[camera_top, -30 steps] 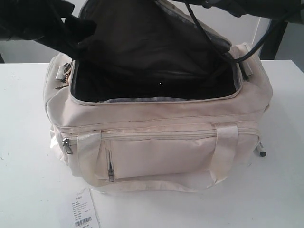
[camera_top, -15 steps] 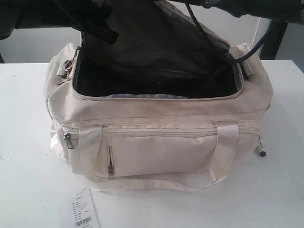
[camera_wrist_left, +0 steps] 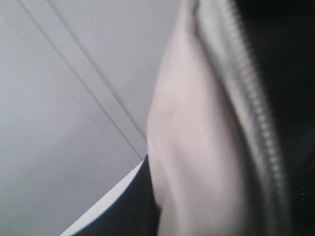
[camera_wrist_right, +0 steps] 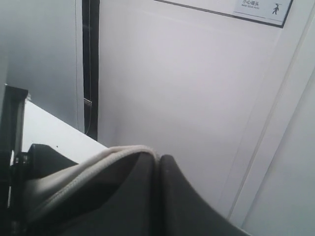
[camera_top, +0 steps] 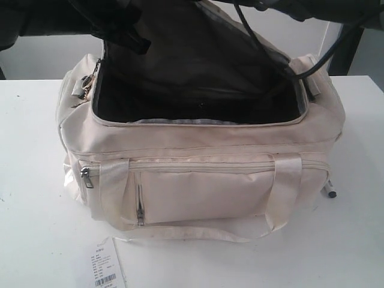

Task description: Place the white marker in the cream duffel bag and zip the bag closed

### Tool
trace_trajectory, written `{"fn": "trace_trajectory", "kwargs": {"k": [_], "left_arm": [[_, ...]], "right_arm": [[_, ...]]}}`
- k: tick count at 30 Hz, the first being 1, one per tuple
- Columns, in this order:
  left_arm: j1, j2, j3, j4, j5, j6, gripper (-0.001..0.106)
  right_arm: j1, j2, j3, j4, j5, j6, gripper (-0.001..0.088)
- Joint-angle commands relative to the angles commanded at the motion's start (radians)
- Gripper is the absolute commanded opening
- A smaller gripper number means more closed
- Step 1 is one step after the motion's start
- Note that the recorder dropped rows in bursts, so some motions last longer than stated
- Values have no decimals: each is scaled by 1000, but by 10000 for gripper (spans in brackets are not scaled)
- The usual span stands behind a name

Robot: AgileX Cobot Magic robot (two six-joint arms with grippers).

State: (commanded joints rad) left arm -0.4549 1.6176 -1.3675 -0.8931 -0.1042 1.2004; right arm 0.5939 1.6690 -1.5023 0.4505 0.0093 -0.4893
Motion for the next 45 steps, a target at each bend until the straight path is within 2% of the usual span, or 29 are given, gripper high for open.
{"fn": "trace_trajectory", "kwargs": {"k": [4, 6, 11, 13, 14, 19, 22, 30, 35, 38, 41, 45], "left_arm": [[0, 0, 0, 0, 0, 0, 0], [0, 0, 0, 0, 0, 0, 0], [0, 0, 0, 0, -8, 0, 0], [0, 0, 0, 0, -8, 0, 0], [2, 0, 0, 0, -13, 0, 0], [2, 0, 0, 0, -54, 0, 0], [2, 0, 0, 0, -62, 2, 0], [2, 0, 0, 0, -62, 4, 0], [2, 0, 0, 0, -62, 7, 0], [2, 0, 0, 0, -62, 7, 0], [2, 0, 0, 0, -62, 7, 0], [2, 0, 0, 0, -62, 7, 0]], "right_arm": [[0, -4, 0, 0, 17, -4, 18], [0, -6, 0, -3, 19, -6, 103], [0, -14, 0, -5, 45, -6, 558], [0, -29, 0, -5, 97, -4, 660], [0, -40, 0, -5, 152, -4, 677], [0, -99, 0, -8, 401, 27, 676], [0, -147, 0, -58, 503, 74, 674], [0, -272, 0, -348, 829, 249, 594], [0, -315, 3, -421, 1054, 252, 593], [-3, -340, 4, -527, 1166, 252, 567], [-31, -367, 22, -613, 1212, 270, 520], [-110, -409, 62, -619, 1212, 292, 508]]}}
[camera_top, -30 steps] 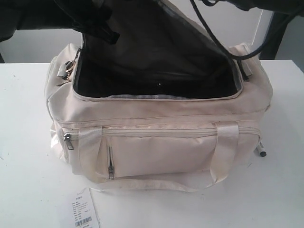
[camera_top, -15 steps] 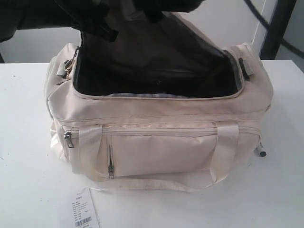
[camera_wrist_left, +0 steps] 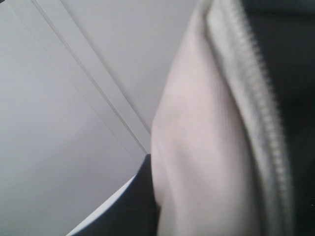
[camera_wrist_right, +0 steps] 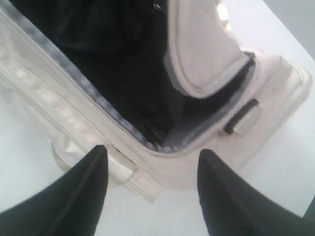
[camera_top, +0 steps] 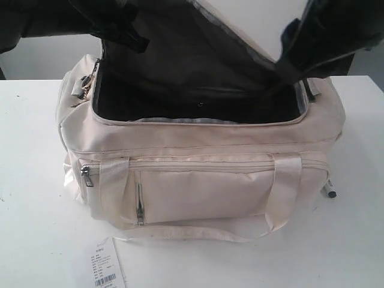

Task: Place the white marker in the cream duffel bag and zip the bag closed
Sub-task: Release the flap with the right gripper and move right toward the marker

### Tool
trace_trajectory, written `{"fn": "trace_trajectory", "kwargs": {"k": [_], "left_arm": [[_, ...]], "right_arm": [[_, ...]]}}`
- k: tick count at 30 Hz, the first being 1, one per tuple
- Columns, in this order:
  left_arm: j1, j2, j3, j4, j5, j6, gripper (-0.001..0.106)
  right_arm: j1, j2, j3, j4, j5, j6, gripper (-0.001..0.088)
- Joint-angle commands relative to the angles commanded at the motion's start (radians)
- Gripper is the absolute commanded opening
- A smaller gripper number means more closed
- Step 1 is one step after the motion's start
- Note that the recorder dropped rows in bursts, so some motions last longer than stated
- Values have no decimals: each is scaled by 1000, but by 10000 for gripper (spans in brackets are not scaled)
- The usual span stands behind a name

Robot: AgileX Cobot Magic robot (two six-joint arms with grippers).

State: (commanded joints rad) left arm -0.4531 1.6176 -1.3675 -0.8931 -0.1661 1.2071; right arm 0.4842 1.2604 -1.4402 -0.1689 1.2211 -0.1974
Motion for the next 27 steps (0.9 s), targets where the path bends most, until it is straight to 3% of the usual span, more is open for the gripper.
{"fn": "trace_trajectory", "kwargs": {"k": [11, 18, 23, 27], "left_arm": [[0, 0, 0, 0, 0, 0, 0], [0, 0, 0, 0, 0, 0, 0], [0, 0, 0, 0, 0, 0, 0], [0, 0, 0, 0, 0, 0, 0]], "right_arm": [[-295, -11, 55, 114, -20, 25, 508], [-461, -9, 186, 243, -74, 19, 493], [-555, -9, 305, 359, -129, -20, 490], [-594, -2, 384, 465, -178, -109, 490]]}}
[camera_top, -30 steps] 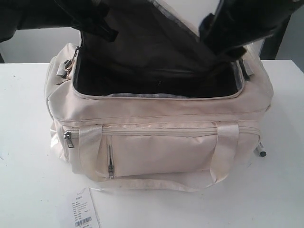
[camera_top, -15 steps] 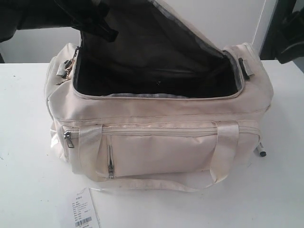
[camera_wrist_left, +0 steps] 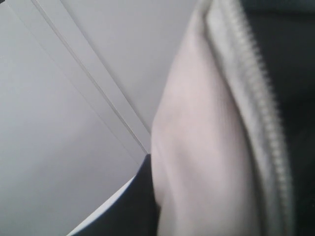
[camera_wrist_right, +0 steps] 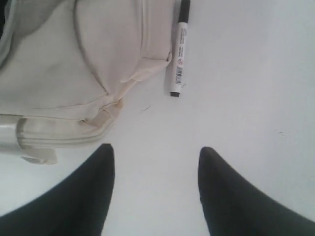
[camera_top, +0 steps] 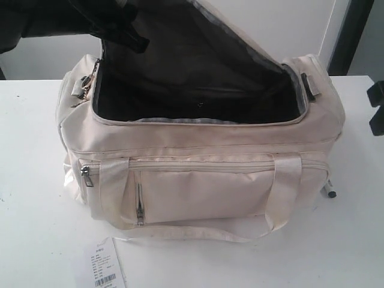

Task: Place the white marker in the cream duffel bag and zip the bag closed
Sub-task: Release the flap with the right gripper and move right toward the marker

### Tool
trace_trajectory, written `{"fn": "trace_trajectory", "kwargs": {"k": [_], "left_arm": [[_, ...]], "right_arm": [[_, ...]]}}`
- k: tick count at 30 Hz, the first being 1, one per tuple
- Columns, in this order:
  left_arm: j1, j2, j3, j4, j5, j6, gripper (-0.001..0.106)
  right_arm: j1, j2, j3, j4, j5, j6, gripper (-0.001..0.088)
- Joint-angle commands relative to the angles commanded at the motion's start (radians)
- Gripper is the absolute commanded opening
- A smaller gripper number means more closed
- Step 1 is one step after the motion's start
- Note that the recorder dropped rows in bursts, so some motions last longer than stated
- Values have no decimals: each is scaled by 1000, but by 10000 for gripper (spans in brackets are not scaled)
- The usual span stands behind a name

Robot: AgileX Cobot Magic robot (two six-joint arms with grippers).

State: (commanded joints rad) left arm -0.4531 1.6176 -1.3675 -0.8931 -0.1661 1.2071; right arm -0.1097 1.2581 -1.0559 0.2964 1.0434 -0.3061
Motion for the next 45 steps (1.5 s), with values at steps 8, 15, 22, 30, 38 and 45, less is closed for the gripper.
{"fn": "trace_trajectory", "kwargs": {"k": [8, 15, 22, 30, 38, 45], "left_arm": [[0, 0, 0, 0, 2, 0, 0], [0, 0, 0, 0, 2, 0, 0], [0, 0, 0, 0, 2, 0, 0], [0, 0, 0, 0, 2, 0, 0], [0, 0, 0, 0, 2, 0, 0], [0, 0, 0, 0, 2, 0, 0]], "right_arm": [[-99, 77, 125, 78, -82, -123, 490], [-108, 156, 228, 224, -246, -274, 490], [-106, 228, 275, 256, -386, -311, 460], [-83, 284, 278, 333, -419, -372, 460], [-42, 350, 278, 335, -500, -398, 460], [-2, 401, 278, 335, -568, -398, 460]]}}
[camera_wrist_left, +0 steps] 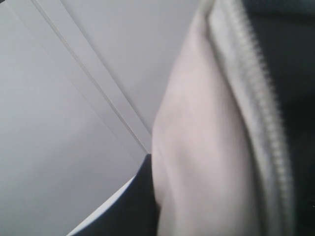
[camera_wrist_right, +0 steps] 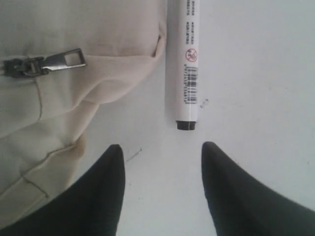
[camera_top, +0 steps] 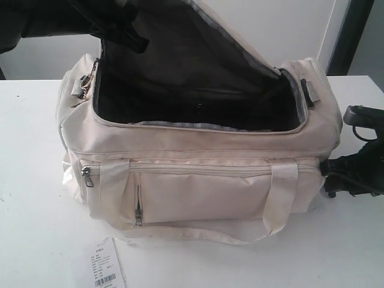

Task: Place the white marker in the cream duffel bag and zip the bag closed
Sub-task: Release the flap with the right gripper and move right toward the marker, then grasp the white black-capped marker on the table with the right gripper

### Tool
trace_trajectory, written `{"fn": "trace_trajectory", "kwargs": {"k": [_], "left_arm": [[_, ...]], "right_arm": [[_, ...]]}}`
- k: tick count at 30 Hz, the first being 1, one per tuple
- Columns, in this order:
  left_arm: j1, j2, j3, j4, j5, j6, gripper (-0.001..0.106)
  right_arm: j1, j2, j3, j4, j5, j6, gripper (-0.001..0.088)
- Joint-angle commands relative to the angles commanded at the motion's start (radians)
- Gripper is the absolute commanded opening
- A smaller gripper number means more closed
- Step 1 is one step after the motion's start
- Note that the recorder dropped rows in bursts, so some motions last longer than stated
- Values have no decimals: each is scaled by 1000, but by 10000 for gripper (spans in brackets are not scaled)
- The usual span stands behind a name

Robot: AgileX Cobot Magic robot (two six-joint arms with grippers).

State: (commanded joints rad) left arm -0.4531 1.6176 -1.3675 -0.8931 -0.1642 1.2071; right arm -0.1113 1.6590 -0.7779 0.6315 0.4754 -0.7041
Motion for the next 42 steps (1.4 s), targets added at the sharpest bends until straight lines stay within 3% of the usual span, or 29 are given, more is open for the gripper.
{"fn": "trace_trajectory", "kwargs": {"k": [23, 40, 41, 42], "left_arm": [[0, 0, 0, 0, 0, 0, 0], [0, 0, 0, 0, 0, 0, 0], [0, 0, 0, 0, 0, 0, 0], [0, 0, 0, 0, 0, 0, 0]], "right_arm": [[10, 104, 0, 3, -175, -10, 460], [10, 182, -87, 48, -195, -53, 458], [10, 184, -87, 48, -199, -55, 444], [10, 188, -87, 46, -199, -55, 364]]}}
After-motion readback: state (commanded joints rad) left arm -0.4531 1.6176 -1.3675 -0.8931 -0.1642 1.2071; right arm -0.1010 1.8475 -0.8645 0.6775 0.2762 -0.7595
